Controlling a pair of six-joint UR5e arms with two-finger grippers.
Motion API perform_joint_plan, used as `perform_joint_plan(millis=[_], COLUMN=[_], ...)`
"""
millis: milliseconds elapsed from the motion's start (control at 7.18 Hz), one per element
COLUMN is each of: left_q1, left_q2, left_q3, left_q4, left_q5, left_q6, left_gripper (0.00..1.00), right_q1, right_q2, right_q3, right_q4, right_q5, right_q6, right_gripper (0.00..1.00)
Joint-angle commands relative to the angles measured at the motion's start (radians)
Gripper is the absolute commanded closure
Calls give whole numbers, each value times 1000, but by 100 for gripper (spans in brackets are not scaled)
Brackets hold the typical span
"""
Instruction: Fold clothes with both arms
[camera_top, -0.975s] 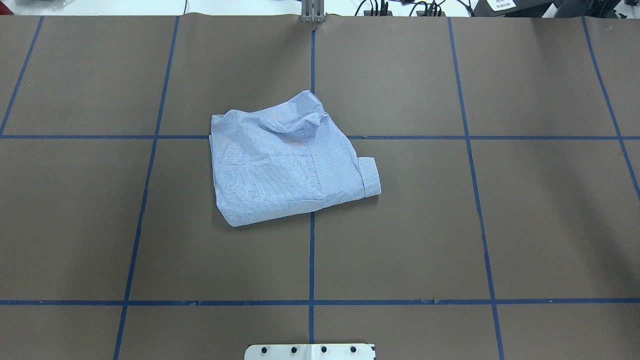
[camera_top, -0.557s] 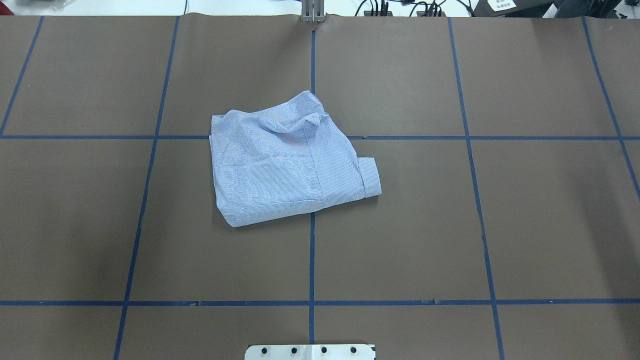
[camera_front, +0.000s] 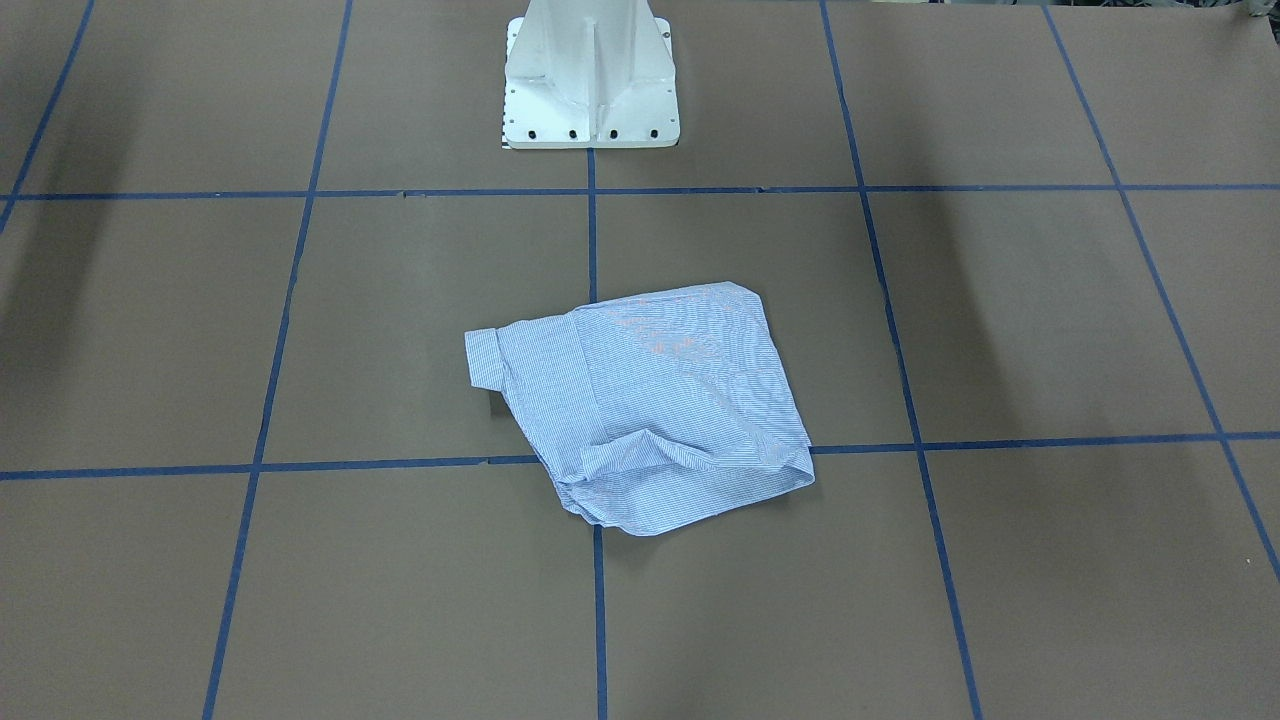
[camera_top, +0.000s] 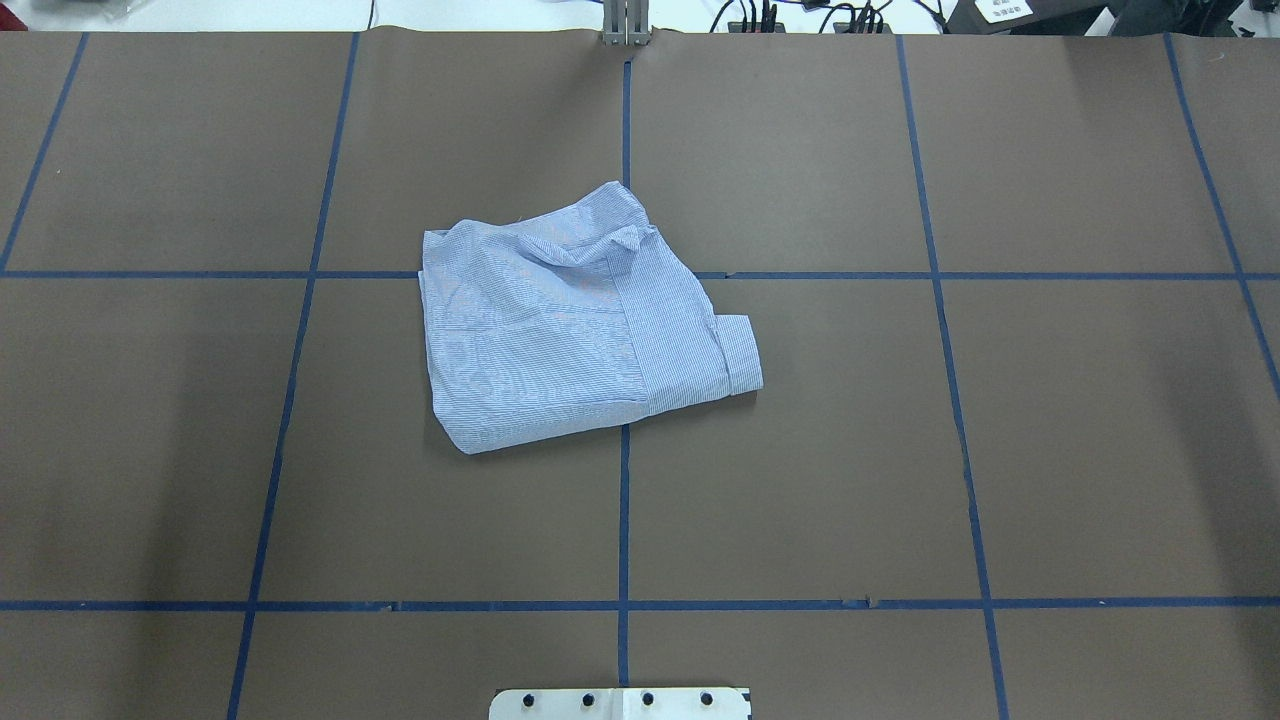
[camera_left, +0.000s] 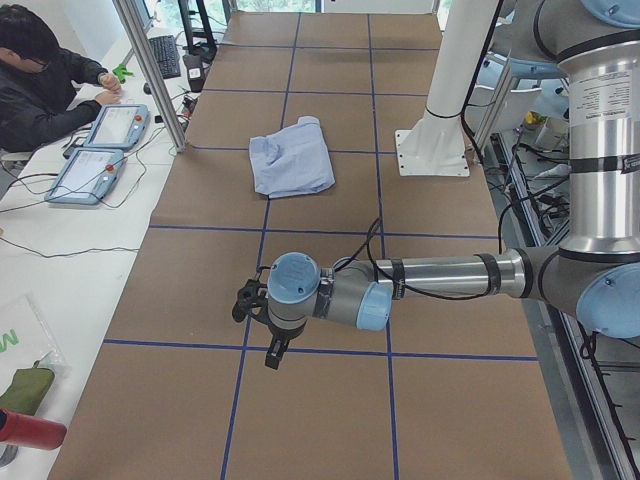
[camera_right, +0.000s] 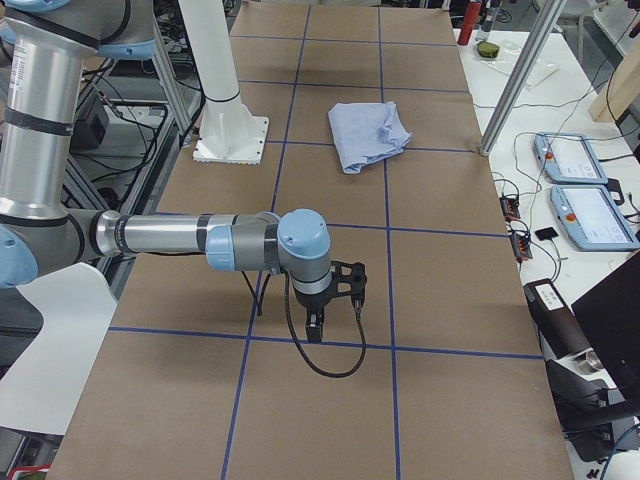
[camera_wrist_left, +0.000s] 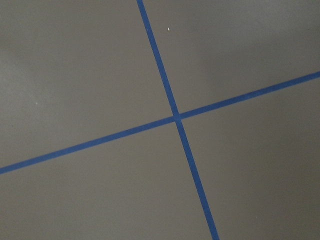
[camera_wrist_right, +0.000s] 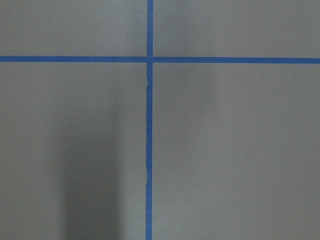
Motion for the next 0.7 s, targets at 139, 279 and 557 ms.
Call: perform_joint_plan(millis=[139, 279, 557], left_q1=[-13, -25, -23], left_q2=[18, -1, -116], left_q3=[21, -36, -58], left_q4=[56, 76, 313], left_q5=[-11, -12, -11], left_q6=[24, 23, 18], left_gripper=[0, 0, 0], right_q1=[1, -1, 1], right_q2=[-11, -5, -2], right_q3=[-9, -8, -1], right_q4=[3, 3, 0], right_q5=[4, 9, 10], right_q6=[7, 7, 2], right_gripper=[0, 0, 0])
